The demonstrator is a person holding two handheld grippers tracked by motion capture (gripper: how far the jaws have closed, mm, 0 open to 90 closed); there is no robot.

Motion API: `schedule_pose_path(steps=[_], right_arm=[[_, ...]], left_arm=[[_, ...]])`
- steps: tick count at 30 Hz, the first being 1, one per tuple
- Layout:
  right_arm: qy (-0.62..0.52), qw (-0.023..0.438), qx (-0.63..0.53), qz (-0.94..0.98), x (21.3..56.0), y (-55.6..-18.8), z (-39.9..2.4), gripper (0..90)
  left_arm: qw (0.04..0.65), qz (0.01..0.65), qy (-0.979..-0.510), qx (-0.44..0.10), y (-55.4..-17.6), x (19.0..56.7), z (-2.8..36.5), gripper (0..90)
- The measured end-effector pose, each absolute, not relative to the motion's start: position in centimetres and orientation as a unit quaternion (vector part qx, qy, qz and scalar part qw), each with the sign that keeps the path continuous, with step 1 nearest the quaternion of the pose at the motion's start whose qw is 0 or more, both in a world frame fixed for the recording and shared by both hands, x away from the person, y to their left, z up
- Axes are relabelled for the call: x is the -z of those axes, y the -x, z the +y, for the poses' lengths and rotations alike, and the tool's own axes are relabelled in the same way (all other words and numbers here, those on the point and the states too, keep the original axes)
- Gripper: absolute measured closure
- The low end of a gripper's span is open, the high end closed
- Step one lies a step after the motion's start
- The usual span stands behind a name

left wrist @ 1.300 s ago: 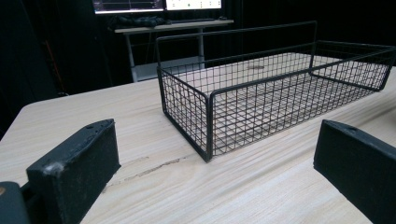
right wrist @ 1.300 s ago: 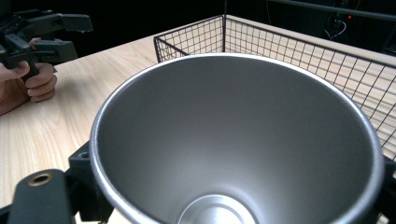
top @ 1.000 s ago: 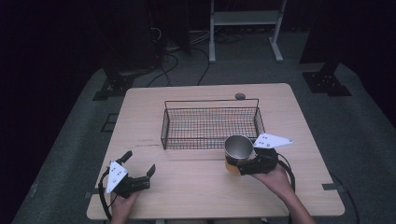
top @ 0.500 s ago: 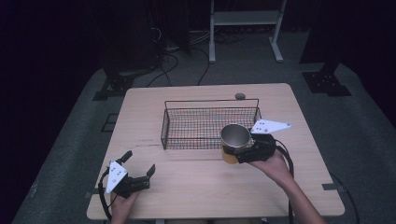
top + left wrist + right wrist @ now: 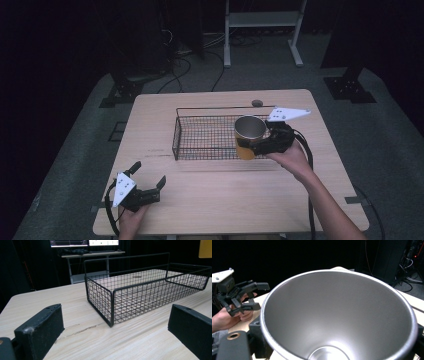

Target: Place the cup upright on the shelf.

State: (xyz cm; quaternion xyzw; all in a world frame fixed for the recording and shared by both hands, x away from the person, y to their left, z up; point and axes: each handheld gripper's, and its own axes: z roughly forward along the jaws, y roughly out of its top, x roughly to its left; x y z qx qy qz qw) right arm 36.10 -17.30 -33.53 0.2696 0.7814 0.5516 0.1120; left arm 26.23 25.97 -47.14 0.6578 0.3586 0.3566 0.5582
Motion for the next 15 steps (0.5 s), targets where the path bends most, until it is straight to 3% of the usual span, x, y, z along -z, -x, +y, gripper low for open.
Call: schedule_pose_path(steps=[15], right_arm=[[-0.257, 0.102, -0.542, 0.794, 31.4, -40.3, -16.0, 12.7]], left_arm=[[0.558, 0.356, -0.659, -0.357, -26.2, 47.2, 25.9, 0.0]])
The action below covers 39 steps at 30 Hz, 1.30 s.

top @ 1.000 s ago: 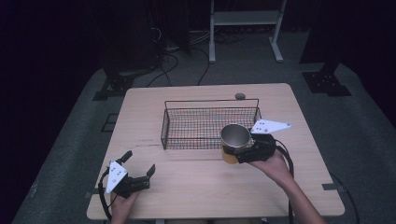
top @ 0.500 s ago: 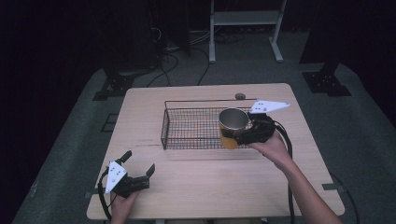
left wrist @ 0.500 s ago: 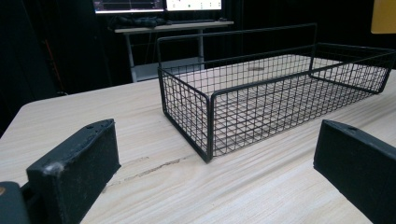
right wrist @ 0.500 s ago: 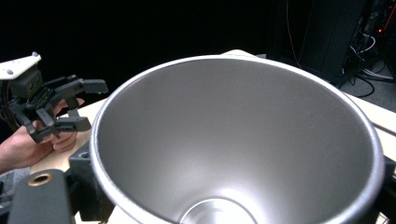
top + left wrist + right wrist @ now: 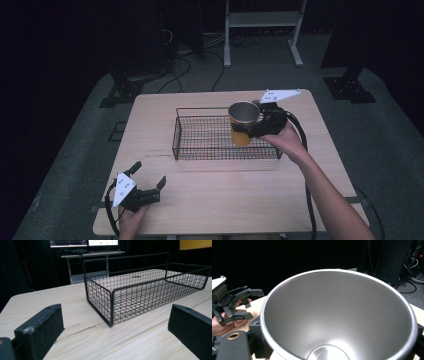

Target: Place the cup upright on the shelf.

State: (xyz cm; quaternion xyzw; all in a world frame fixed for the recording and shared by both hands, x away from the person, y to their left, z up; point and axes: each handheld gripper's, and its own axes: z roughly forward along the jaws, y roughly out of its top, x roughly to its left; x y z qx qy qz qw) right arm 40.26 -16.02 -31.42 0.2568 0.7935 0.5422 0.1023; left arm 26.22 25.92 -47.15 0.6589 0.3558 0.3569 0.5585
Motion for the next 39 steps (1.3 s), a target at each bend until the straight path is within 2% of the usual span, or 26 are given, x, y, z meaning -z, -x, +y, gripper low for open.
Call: schedule_pose_path(steps=[10, 21, 39], right_arm=[[-0.25, 0.097, -0.54, 0.798, 30.4, -43.1, -15.3, 12.7], [-0.238, 0.091, -0.529, 0.81, 31.1, -45.4, -14.1, 12.7], [-0.231, 0.056, -0.523, 0.818, 35.8, -48.6, -12.0, 12.6]], left_arm=[[0.558, 0.358, -0.658, -0.357, -26.2, 47.2, 25.9, 0.0], [0.559, 0.36, -0.657, -0.356, -26.2, 47.1, 26.0, 0.0], [0.56, 0.357, -0.658, -0.355, -26.2, 47.1, 26.1, 0.0]])
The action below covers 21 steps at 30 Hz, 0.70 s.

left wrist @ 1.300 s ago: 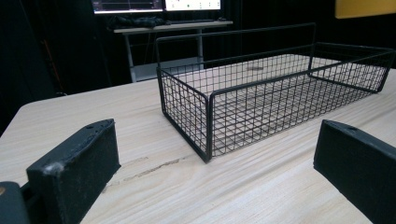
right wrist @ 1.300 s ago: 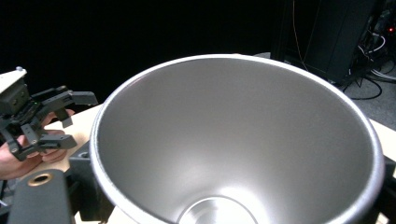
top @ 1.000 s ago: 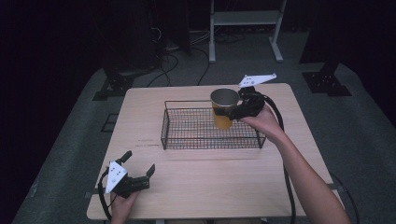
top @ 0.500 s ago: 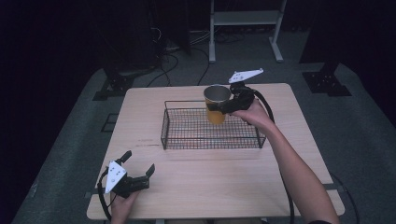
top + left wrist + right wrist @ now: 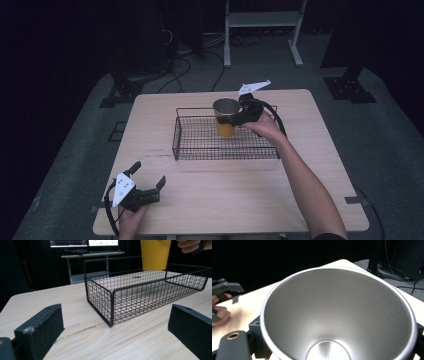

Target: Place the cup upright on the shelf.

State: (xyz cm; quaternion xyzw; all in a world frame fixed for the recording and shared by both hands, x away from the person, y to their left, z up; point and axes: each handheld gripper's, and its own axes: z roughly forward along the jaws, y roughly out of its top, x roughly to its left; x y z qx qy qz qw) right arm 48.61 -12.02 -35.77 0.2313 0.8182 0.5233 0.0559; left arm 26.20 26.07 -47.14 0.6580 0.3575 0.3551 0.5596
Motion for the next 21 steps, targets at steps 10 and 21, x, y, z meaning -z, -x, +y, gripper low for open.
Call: schedule_pose_path(steps=[10, 21], right_arm=[[-0.241, 0.049, -0.507, 0.826, 38.7, -49.8, -12.0, 12.5], [-0.254, 0.052, -0.476, 0.84, 41.0, -50.6, -12.4, 12.4]], left_arm=[[0.561, 0.358, -0.656, -0.355, -26.2, 47.1, 26.1, 0.0], [0.561, 0.358, -0.657, -0.355, -26.2, 47.1, 26.1, 0.0]])
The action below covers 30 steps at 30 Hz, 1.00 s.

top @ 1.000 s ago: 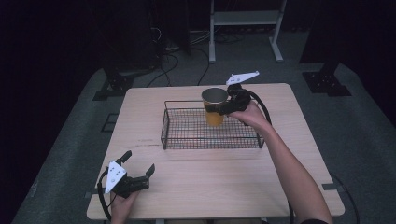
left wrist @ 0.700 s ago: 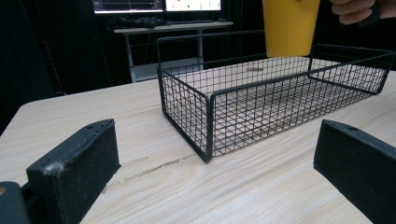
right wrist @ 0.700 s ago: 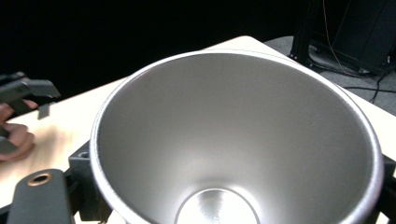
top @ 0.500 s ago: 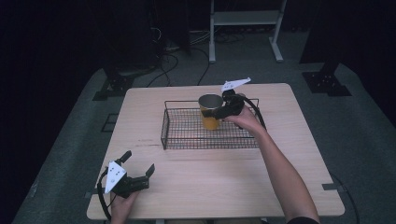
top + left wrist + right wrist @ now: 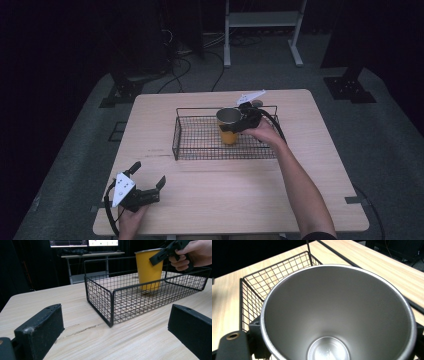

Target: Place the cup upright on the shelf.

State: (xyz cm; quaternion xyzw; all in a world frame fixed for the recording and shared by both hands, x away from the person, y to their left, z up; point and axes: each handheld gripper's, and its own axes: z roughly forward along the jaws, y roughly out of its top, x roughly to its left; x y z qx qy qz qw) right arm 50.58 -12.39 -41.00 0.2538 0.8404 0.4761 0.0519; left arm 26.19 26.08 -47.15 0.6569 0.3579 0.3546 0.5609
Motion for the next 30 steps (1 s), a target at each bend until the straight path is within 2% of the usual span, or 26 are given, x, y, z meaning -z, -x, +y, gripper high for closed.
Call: schedule_pose_path(steps=[30], right_arm=[[-0.218, 0.093, -0.442, 0.865, 42.0, -50.0, -11.2, 10.4]], left_arm=[[0.561, 0.357, -0.658, -0.355, -26.2, 47.2, 26.0, 0.0]])
